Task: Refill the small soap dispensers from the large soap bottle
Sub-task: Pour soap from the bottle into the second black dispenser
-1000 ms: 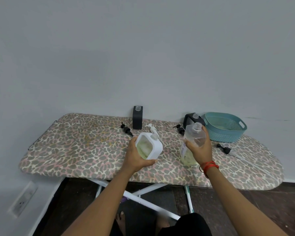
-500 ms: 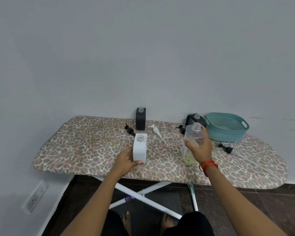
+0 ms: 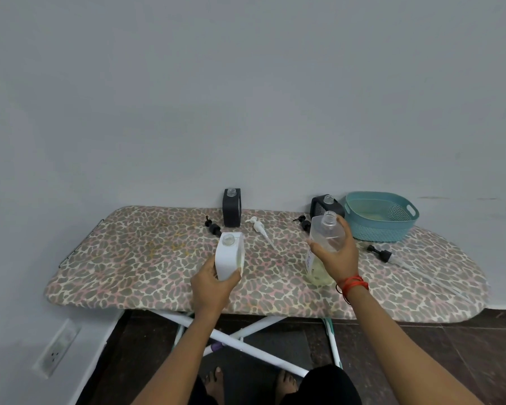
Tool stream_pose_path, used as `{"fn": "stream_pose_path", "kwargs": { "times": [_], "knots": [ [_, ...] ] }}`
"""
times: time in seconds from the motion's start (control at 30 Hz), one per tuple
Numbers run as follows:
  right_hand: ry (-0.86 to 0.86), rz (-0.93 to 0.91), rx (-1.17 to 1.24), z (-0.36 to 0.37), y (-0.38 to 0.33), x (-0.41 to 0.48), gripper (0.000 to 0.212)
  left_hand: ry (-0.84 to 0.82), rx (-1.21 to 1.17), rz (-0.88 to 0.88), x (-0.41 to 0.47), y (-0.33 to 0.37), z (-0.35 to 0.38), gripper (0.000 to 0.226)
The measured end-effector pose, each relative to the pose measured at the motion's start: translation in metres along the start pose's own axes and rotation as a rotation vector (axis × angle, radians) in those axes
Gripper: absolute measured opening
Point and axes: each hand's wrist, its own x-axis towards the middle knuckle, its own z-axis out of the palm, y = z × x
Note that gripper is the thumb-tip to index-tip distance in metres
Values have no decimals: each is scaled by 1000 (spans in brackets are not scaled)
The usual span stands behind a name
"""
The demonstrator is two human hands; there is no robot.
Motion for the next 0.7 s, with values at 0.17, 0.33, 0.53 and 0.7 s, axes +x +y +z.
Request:
{"fn": "stream_pose_path", "kwargs": {
  "times": [0.17, 0.33, 0.53, 0.7],
  "knots": [
    [22, -27, 1, -1, 3, -3, 85, -65, -69, 15, 21, 14, 25, 50],
    [27, -82, -23, -4, 0, -5, 88, -105, -12, 34, 66, 42, 82, 54],
    [4, -107, -1, -5, 7, -1, 87, -76, 96, -15, 119, 58, 147, 56],
    [-8, -116, 2, -4, 18, 0, 91, -50, 183, -68, 146, 55, 176, 58]
  ]
}}
